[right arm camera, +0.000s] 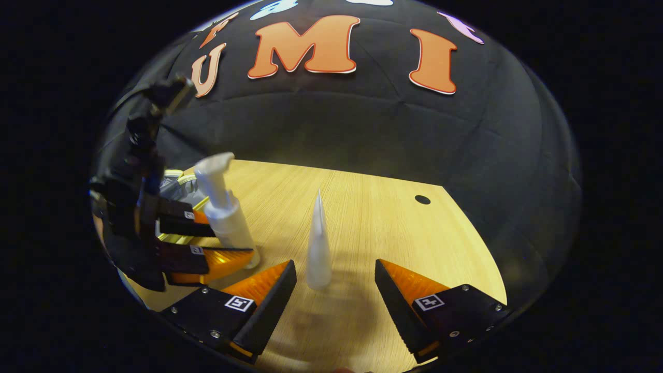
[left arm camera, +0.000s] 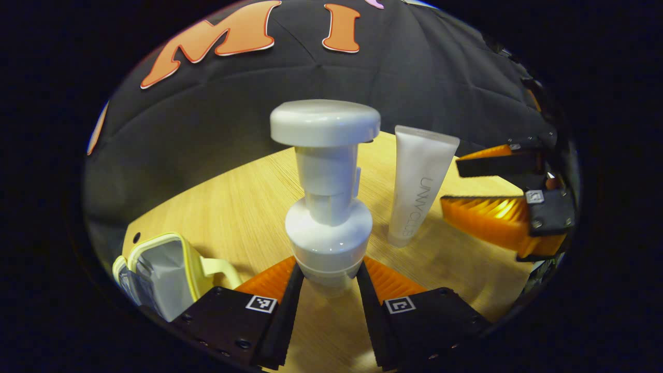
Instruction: First open the suitcase, pack the skin care products into it, and then close the suitcase.
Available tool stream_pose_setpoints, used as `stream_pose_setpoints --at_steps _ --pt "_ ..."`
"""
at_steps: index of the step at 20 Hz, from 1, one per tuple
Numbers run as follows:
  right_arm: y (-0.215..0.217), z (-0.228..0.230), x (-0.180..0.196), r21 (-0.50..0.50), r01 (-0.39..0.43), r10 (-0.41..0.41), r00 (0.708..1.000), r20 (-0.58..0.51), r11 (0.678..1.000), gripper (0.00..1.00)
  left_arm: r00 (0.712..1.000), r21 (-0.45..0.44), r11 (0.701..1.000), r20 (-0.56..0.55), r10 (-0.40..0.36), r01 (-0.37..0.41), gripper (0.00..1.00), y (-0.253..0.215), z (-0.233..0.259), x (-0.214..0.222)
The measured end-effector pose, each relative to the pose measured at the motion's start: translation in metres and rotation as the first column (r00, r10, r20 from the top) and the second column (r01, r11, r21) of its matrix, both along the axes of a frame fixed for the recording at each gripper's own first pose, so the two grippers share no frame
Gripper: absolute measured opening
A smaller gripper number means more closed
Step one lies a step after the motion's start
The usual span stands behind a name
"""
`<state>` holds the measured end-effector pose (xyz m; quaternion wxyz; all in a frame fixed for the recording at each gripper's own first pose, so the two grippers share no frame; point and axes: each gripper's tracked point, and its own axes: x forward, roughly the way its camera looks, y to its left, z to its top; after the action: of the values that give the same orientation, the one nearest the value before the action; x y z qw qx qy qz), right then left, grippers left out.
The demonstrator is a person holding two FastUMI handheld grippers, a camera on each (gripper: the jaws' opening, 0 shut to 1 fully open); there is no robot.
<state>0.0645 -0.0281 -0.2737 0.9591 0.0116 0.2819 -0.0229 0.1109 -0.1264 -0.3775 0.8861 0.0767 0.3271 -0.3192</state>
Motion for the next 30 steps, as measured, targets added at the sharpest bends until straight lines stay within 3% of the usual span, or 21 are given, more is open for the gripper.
stream_pose_setpoints --at_steps 6,11,13,14,15,17,23,24,25,30 --pt "0.011 -0.034 0.019 0.03 -0.057 0.059 0.997 -0.045 0.998 0.97 0.992 -0.031 0.991 -0.022 0.126 -0.126 0.61 0.041 0.047 -0.003" --pt "0.022 -0.052 0.035 0.08 -0.096 0.101 0.993 -0.061 0.992 0.92 0.956 -0.044 0.955 -0.018 0.293 -0.294 0.61 0.092 0.084 -0.004" --pt "0.023 -0.056 0.039 0.086 -0.102 0.108 0.992 -0.061 0.991 0.84 0.935 -0.047 0.933 -0.018 0.355 -0.356 0.61 0.113 0.098 -0.007" --pt "0.025 -0.058 0.041 0.09 -0.11 0.116 0.991 -0.064 0.99 0.72 0.924 -0.047 0.922 -0.025 0.383 -0.383 0.61 0.123 0.102 -0.011" --pt "0.024 -0.061 0.041 0.087 -0.112 0.118 0.991 -0.066 0.99 0.72 0.913 -0.04 0.913 -0.027 0.406 -0.407 0.61 0.134 0.106 -0.015" --pt "0.026 -0.06 0.042 0.098 -0.112 0.118 0.991 -0.067 0.989 0.53 0.897 -0.012 0.897 -0.02 0.441 -0.442 0.61 0.157 0.108 -0.019" --pt "0.037 -0.041 0.036 0.12 -0.124 0.136 0.986 -0.098 0.985 0.45 0.878 -0.002 0.879 -0.043 0.477 -0.477 0.61 0.205 0.089 -0.013" --pt "0.043 -0.031 0.036 0.121 -0.131 0.143 0.985 -0.095 0.984 0.4 0.878 -0.003 0.88 -0.058 0.474 -0.475 0.61 0.212 0.084 -0.011" --pt "0.048 -0.019 0.036 0.12 -0.131 0.14 0.987 -0.076 0.984 0.45 0.881 -0.007 0.884 -0.076 0.466 -0.468 0.61 0.219 0.08 -0.008" --pt "0.092 0.039 0.041 0.145 -0.138 0.144 0.989 -0.035 0.98 0.45 0.894 -0.013 0.909 -0.184 0.408 -0.417 0.61 0.253 0.05 -0.009"
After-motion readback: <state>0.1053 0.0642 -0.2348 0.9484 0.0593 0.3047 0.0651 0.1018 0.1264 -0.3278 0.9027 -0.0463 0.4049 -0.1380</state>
